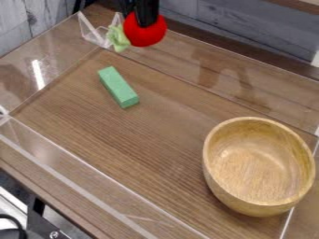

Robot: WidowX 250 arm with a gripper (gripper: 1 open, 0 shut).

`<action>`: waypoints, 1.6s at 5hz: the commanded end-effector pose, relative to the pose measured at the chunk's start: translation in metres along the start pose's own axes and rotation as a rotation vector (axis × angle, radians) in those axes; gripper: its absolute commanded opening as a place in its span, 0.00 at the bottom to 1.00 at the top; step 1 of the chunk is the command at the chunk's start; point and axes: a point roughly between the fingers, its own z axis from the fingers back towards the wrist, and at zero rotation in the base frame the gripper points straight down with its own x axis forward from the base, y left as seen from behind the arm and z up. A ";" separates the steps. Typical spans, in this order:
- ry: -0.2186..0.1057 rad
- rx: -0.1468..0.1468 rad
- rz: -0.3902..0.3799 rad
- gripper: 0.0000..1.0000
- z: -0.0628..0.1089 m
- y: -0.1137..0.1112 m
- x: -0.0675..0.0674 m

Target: Move the red object to the right side of the table

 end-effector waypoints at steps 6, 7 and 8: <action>-0.002 0.004 0.087 0.00 -0.005 0.020 0.000; -0.012 -0.001 0.139 0.00 -0.009 0.016 0.002; -0.025 -0.009 0.177 0.00 -0.009 0.008 0.004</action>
